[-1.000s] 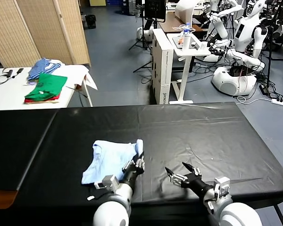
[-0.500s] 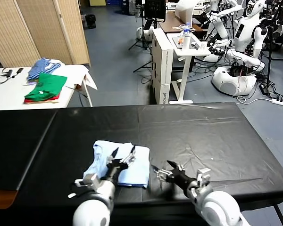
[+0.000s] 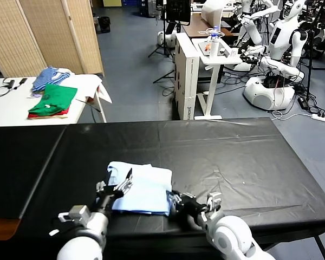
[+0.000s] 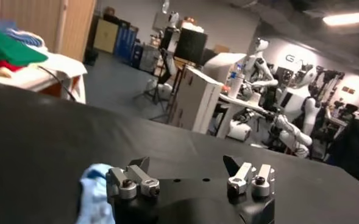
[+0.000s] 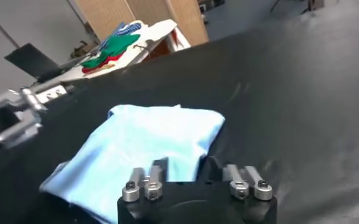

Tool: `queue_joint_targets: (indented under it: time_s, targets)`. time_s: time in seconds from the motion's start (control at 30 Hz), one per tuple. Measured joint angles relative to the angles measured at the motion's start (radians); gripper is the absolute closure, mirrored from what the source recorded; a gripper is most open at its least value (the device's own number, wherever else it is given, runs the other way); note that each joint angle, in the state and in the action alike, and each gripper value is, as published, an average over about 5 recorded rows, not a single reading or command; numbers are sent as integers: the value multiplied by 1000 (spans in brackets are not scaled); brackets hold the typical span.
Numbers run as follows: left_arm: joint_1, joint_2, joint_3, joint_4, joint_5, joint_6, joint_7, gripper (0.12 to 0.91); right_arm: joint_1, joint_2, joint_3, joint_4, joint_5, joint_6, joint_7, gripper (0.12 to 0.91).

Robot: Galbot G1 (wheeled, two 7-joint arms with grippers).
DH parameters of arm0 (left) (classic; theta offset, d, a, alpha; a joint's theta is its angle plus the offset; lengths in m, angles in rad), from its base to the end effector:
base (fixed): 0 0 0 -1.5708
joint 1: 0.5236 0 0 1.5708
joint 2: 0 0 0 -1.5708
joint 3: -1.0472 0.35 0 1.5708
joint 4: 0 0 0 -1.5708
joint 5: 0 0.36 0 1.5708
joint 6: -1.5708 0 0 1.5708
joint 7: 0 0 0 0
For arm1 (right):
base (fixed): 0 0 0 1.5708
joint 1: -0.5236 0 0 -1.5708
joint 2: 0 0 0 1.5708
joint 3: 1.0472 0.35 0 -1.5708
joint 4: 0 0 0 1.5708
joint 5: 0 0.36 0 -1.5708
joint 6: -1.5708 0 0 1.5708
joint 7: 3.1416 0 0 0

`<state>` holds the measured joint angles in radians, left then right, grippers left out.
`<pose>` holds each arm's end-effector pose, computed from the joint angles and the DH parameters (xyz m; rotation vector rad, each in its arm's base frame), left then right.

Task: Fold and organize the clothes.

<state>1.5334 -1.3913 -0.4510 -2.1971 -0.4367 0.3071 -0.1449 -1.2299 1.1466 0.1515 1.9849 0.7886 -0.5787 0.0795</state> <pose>0.1915 0.0040 -0.2602 -0.1255 -2.8851 0.3989 0.2590 0.0248 -0.2881 0.7035 -2.4099 -0.3828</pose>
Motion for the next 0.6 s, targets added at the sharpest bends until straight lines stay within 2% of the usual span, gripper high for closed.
queue_joint_targets:
  time_s: [0.1, 0.4, 0.5, 0.6]
  targets:
    - [13, 0, -19, -10, 1, -5, -1, 123, -3, -7, 16, -3, 4, -2, 0, 886]
    - [52, 18, -73, -30, 3, -17, -2, 123, -34, -78, 99, 45, 32, -73, 22, 884]
    - [65, 30, -88, -40, 2, -18, -2, 123, -45, -102, 118, 68, 35, -89, 23, 814]
    - [77, 45, -102, -49, 1, -18, -2, 123, -57, -122, 134, 92, 35, -94, 23, 648]
